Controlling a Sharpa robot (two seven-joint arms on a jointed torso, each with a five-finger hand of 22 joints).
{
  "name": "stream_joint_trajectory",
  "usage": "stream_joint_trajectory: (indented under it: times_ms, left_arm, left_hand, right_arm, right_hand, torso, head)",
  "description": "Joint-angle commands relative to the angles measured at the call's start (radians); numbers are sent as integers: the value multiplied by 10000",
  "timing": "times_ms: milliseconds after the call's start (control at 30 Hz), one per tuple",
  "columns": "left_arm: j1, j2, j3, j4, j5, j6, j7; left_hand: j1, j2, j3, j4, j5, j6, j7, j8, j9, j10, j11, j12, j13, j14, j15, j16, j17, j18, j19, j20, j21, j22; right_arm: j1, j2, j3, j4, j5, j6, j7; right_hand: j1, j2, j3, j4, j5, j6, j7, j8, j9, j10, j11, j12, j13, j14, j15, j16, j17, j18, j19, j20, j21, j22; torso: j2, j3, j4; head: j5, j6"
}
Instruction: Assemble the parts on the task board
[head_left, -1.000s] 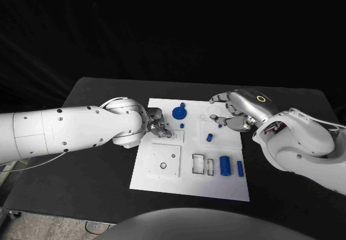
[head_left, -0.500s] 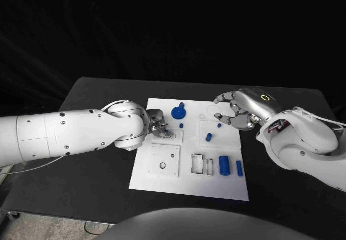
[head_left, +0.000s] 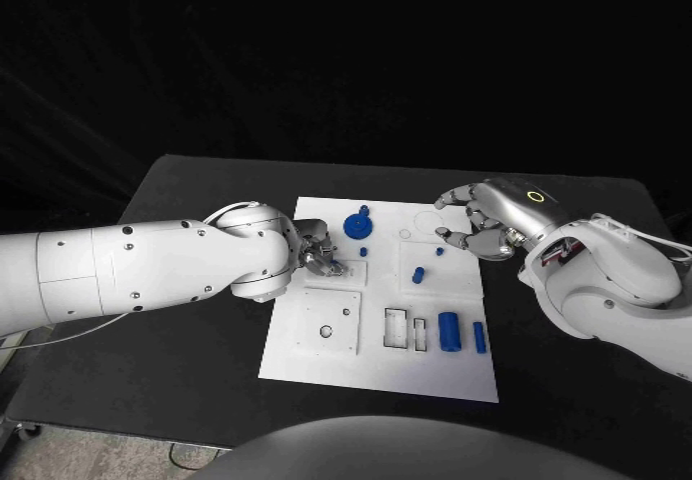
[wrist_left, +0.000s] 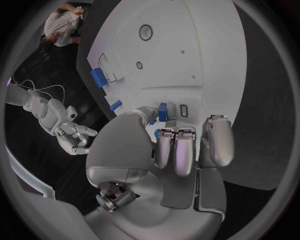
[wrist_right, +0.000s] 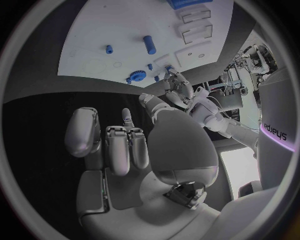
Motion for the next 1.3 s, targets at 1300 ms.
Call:
stream_joint_trajectory:
  times_ms: [1300]
  left_arm:
    - [-20, -10, 1, -102, 180, 431, 47]
  left_hand:
    - [-2725, 21, -1548, 446, -3881, 555, -305, -842, -459, 617, 141, -177, 2318, 1050, 91, 24, 2627, 140, -138, 123, -407, 1449]
  right_arm:
    - [-66, 68, -24, -244, 165, 658, -245]
  right_hand:
    - [114, 148, 120, 1, 92, 136, 20, 47, -51, 984, 51, -33, 2564, 843, 74, -30, 1572, 136, -22, 44, -76, 1430]
  torso:
    - [4, 5, -4]
  head:
    - [-22, 0]
